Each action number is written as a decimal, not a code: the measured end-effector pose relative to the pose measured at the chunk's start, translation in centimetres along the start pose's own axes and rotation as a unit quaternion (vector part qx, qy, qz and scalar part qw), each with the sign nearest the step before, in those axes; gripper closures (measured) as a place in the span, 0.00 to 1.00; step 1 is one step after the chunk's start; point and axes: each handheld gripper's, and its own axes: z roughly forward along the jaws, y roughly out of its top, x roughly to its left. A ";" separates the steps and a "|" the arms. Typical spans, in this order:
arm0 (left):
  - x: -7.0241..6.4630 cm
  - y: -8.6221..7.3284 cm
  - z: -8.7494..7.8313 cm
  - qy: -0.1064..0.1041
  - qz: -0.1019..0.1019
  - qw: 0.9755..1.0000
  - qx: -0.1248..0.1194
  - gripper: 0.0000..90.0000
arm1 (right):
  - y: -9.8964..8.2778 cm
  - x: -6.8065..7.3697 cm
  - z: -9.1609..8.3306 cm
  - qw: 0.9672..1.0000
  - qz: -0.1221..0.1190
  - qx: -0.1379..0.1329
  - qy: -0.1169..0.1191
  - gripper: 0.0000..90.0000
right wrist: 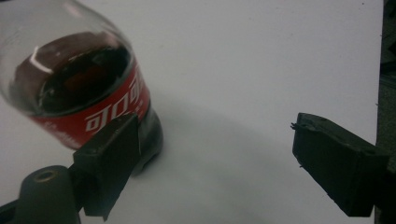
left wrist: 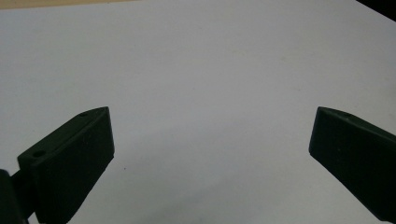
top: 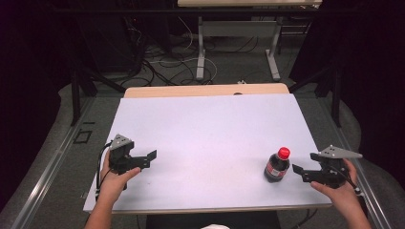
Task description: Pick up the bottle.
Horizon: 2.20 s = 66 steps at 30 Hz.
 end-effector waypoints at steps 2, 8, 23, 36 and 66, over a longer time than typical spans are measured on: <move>0.0 0.0 0.1 0.000 0.000 1.000 0.001 0.00 | -0.3 0.4 -0.3 1.000 -0.005 -0.003 0.008 0.16; 0.0 -0.1 0.2 -0.002 0.001 1.000 0.005 0.00 | -0.4 2.0 -1.0 0.999 -0.020 0.002 0.042 0.16; 0.0 -0.2 0.3 -0.001 0.001 1.000 0.007 0.00 | 0.3 4.5 1.3 0.996 -0.039 0.008 0.082 0.17; 0.1 -0.3 0.3 0.001 0.003 1.000 0.007 0.00 | 0.9 4.9 2.8 0.996 -0.040 0.011 0.075 0.25; 0.1 -0.4 0.5 -0.001 0.003 1.000 0.011 0.00 | 1.0 5.7 3.1 0.997 -0.065 0.004 0.051 0.33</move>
